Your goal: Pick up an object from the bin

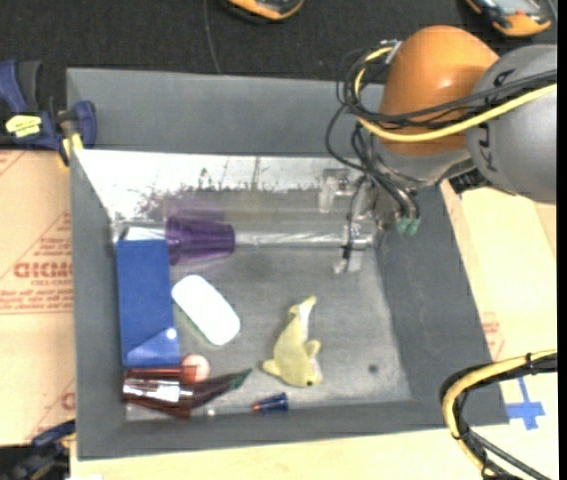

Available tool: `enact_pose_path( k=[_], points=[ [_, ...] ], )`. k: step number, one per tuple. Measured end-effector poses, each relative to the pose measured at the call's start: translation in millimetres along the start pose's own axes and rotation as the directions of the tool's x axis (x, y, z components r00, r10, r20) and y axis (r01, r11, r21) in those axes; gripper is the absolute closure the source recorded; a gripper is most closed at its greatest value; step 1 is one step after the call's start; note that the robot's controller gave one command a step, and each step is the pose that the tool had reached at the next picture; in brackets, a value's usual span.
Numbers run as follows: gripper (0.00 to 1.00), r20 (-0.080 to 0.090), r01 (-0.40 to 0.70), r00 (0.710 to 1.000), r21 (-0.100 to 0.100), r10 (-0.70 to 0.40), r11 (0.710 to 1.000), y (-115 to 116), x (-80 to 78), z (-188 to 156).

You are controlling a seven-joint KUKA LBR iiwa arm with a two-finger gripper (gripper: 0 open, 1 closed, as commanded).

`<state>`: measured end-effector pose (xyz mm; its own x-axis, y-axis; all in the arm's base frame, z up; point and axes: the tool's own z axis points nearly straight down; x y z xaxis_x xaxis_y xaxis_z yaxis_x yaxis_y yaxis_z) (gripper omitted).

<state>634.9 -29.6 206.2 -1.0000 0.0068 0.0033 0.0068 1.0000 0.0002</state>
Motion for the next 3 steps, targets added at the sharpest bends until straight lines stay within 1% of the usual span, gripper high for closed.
enact_pose_path(
  k=[1,2,3],
  points=[
    [0.00,0.005,0.001,1.000,0.001,-0.001,1.000,-0.1,-0.1,-4.7],
    [0.00,0.007,0.206,0.979,0.003,-0.206,0.979,7.1,34.3,47.3],
    [0.00,0.014,0.026,1.000,0.001,-0.026,1.000,-37.5,0.4,59.1]
  ],
)
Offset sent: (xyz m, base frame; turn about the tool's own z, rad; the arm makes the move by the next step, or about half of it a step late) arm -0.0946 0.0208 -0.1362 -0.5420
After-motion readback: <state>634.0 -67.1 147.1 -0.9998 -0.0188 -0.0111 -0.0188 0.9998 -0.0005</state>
